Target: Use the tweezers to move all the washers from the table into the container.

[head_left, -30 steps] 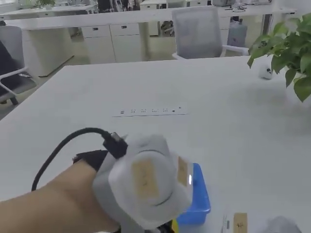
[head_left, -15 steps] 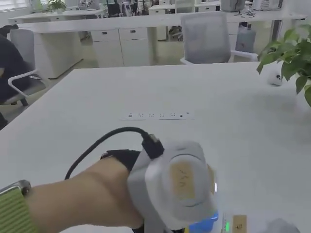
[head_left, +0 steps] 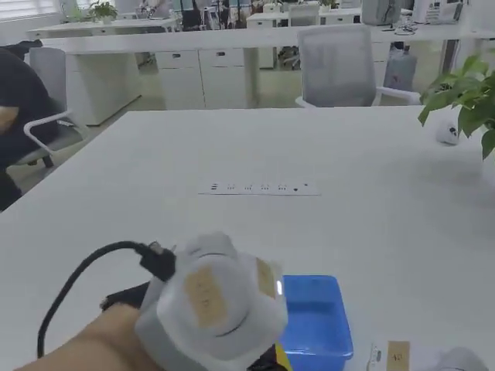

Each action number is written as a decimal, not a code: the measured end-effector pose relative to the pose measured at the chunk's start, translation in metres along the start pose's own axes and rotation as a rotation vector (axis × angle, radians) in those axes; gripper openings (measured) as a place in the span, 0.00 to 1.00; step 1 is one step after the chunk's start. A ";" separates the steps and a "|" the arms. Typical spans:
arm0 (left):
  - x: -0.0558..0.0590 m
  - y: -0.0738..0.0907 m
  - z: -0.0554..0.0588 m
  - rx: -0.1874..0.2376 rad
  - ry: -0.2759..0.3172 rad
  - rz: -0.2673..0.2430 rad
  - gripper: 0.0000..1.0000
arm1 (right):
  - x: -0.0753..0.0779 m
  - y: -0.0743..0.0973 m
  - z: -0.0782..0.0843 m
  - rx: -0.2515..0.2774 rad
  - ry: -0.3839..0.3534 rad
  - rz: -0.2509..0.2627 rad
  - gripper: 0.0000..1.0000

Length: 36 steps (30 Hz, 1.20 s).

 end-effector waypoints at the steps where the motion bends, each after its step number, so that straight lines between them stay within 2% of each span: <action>1: 0.002 0.003 0.003 0.027 0.039 -0.012 0.26 | 0.000 0.000 0.000 0.000 0.002 0.003 0.02; 3: 0.005 0.006 0.007 0.069 0.073 -0.034 0.29 | 0.001 0.000 0.000 -0.002 -0.004 0.006 0.02; 4: 0.007 0.009 0.010 0.093 0.105 -0.061 0.31 | 0.001 0.000 0.000 -0.001 -0.009 0.008 0.02; 5: 0.009 0.011 0.015 0.104 0.130 -0.084 0.33 | 0.001 0.000 0.000 -0.002 -0.022 0.010 0.02; 10: 0.019 0.014 0.033 0.138 0.178 -0.191 0.36 | 0.003 0.000 0.000 0.001 -0.050 0.020 0.03; 11: 0.019 0.015 0.035 0.157 0.194 -0.214 0.37 | 0.003 0.000 0.000 0.001 -0.050 0.021 0.03; 12: 0.019 0.016 0.037 0.200 0.224 -0.241 0.38 | 0.003 0.000 0.000 0.001 -0.049 0.023 0.03; 13: 0.021 0.017 0.039 0.221 0.247 -0.242 0.39 | 0.002 0.000 0.000 0.001 -0.048 0.025 0.03; 14: 0.020 0.020 0.042 0.242 0.277 -0.266 0.39 | 0.002 0.000 0.000 0.000 -0.051 0.025 0.03; 18: 0.019 0.030 0.052 0.297 0.326 -0.335 0.42 | 0.002 0.001 0.000 -0.013 -0.058 0.004 0.03; 21: 0.021 0.035 0.057 0.324 0.329 -0.353 0.45 | 0.003 0.005 -0.001 -0.029 -0.040 0.006 0.03; 26: 0.020 0.044 0.065 0.379 0.358 -0.431 0.50 | 0.004 0.010 -0.011 -0.024 -0.054 0.011 0.03; 32: 0.020 0.046 0.074 0.436 0.377 -0.457 0.56 | 0.008 0.016 -0.023 -0.034 -0.021 0.024 0.03; 36: 0.017 0.049 0.077 0.494 0.392 -0.500 0.61 | 0.011 0.021 -0.028 -0.023 -0.034 0.032 0.03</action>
Point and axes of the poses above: the centre of the closed fingertips' face, and the gripper's own axes: y roughly backward along the fingers, x roughly to its right, z roughly out of its underside, the point moved 4 cm from there along y, roughly backward along the fingers, and after that the axes turned 7 degrees about z, right-handed, at the moved point
